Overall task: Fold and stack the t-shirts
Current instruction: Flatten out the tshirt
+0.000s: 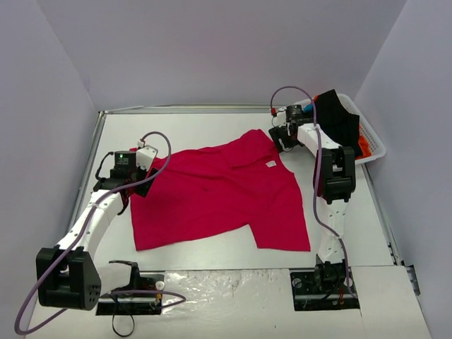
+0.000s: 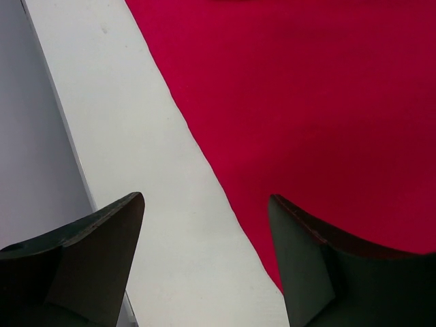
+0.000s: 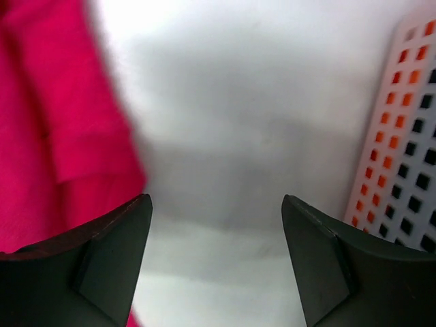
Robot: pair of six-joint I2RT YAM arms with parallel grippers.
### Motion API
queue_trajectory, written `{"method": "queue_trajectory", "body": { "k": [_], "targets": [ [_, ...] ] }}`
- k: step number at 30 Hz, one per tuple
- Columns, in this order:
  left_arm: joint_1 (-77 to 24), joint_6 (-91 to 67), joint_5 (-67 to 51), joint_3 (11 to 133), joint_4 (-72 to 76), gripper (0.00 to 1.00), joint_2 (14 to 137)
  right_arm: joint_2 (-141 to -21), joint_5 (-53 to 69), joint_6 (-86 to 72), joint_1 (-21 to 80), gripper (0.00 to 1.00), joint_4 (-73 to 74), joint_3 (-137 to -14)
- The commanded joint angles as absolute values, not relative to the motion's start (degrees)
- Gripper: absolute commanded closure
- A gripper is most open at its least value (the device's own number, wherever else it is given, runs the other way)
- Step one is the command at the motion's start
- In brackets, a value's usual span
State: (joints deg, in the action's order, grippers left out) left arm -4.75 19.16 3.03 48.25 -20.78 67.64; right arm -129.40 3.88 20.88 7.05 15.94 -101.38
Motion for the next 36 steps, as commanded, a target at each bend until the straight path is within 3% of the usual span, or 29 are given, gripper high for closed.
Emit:
{"method": "queue_trajectory", "body": {
  "k": [1,9,15,24,36],
  "targets": [
    [-4.39,20.48,3.60,48.17,-19.87,0.28,67.06,-132.26,-2.64,19.87,4.05,0.27,15.38,-107.21],
    [-4.48,21.09,3.25,48.16,-20.48,0.29,66.98,-133.25,2.19,20.65,2.72,0.28,17.75,-109.70],
    [-5.10,32.24,-6.40,47.02,-28.19,0.39,61.44,-118.50,9.13,22.32,3.25,0.27,19.51,-94.77],
    [-6.41,49.20,-14.67,47.29,-52.90,0.38,56.60,-97.14,13.27,23.47,3.25,0.24,23.90,-76.13],
    [-13.18,55.99,-16.44,47.81,-62.75,0.35,60.72,-95.27,14.60,21.27,4.22,0.24,25.14,-69.08]
  ]
}}
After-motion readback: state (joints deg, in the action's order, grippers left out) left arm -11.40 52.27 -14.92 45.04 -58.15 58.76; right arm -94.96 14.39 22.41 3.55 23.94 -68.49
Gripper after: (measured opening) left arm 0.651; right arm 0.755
